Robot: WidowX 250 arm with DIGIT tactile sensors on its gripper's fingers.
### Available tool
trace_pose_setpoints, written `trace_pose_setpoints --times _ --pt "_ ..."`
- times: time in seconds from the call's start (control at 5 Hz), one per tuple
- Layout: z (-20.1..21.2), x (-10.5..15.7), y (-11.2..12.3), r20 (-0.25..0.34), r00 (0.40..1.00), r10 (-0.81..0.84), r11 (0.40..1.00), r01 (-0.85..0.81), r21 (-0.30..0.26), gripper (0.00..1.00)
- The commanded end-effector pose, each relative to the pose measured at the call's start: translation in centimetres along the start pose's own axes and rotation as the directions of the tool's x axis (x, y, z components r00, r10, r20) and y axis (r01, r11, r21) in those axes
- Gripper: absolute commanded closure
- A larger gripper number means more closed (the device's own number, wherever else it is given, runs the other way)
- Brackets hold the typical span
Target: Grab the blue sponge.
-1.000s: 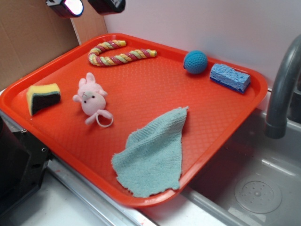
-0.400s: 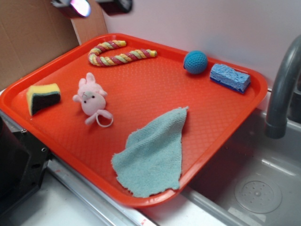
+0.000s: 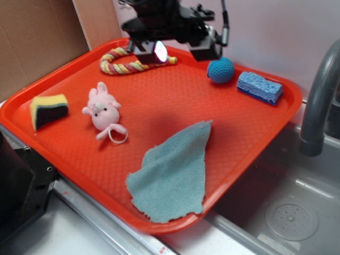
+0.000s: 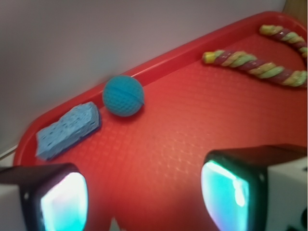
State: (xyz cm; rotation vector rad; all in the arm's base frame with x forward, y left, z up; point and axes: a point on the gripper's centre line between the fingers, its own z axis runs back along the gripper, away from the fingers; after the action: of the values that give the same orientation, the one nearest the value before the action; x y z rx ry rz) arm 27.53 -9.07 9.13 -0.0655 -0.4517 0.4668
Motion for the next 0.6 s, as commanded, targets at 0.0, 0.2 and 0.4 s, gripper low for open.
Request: trace_pose_setpoints --times 0.0,0.2,0.4 --pt "-1.5 3.6 -2.6 0.052 0.998 -0.020 1.000 0.021 -0.015 0.00" --pt "-2.3 4.2 -3.6 0.064 0.996 -0.065 0.998 0.065 -0.004 0.00" --pt "-4.2 4.4 -4.1 0.034 0.994 -0.108 0.994 0.108 -0.005 0.00"
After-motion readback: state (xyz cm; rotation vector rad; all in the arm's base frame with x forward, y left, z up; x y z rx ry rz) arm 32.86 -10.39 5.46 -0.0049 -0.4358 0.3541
